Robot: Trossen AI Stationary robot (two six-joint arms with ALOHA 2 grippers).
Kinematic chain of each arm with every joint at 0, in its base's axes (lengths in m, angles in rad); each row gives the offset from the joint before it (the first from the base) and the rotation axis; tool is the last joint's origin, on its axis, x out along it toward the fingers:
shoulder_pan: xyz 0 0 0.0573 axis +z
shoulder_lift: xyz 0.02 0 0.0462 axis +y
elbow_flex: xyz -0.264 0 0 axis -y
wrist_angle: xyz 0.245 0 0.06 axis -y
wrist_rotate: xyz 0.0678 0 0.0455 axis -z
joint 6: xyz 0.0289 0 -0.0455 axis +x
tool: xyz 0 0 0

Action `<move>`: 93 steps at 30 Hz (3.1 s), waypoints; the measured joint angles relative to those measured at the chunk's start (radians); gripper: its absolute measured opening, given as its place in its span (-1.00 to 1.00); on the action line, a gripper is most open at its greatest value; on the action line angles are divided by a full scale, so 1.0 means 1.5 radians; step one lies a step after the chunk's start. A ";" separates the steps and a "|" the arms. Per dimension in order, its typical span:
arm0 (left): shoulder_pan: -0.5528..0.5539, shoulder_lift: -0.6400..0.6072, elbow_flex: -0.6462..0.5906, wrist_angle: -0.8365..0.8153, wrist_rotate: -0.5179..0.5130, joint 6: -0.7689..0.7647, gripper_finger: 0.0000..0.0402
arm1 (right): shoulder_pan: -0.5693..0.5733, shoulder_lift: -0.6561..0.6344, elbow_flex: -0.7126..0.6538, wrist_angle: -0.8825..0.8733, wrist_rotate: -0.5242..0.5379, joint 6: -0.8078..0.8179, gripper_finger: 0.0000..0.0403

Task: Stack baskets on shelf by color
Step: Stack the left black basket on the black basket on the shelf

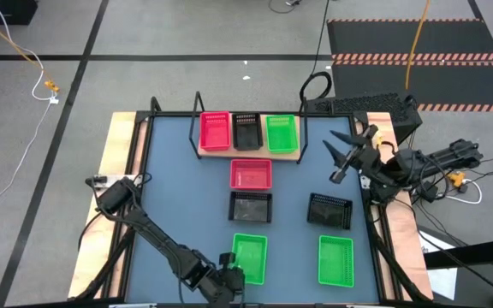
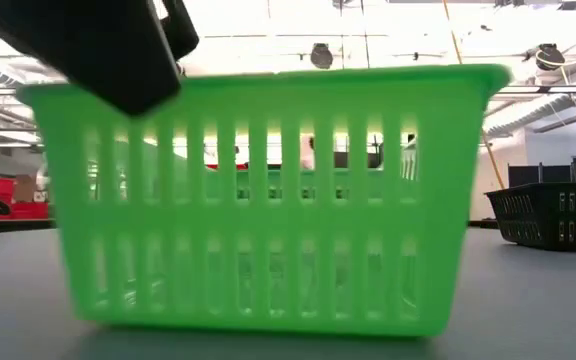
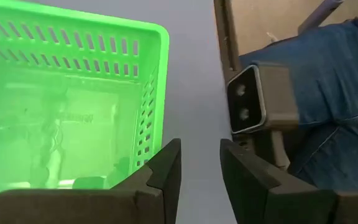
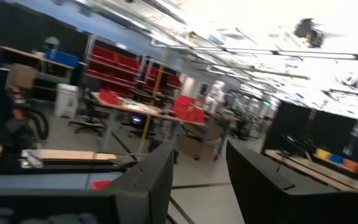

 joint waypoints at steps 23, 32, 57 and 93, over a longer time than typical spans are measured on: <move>0.156 -0.006 0.237 -0.623 -0.197 -0.100 -0.44 | 0.102 -0.014 0.000 -0.002 0.016 -0.063 -0.30; 0.264 -0.006 0.188 -0.633 -0.154 -0.369 -0.44 | 0.104 -0.014 0.000 -0.002 0.015 -0.065 -0.30; 0.328 0.094 0.190 -0.207 -0.099 -0.311 -0.44 | 0.105 -0.015 0.000 -0.002 0.027 -0.035 -0.30; 0.320 0.107 0.190 -0.302 -0.042 -0.398 -0.44 | 0.106 -0.017 0.000 -0.007 0.036 -0.048 -0.30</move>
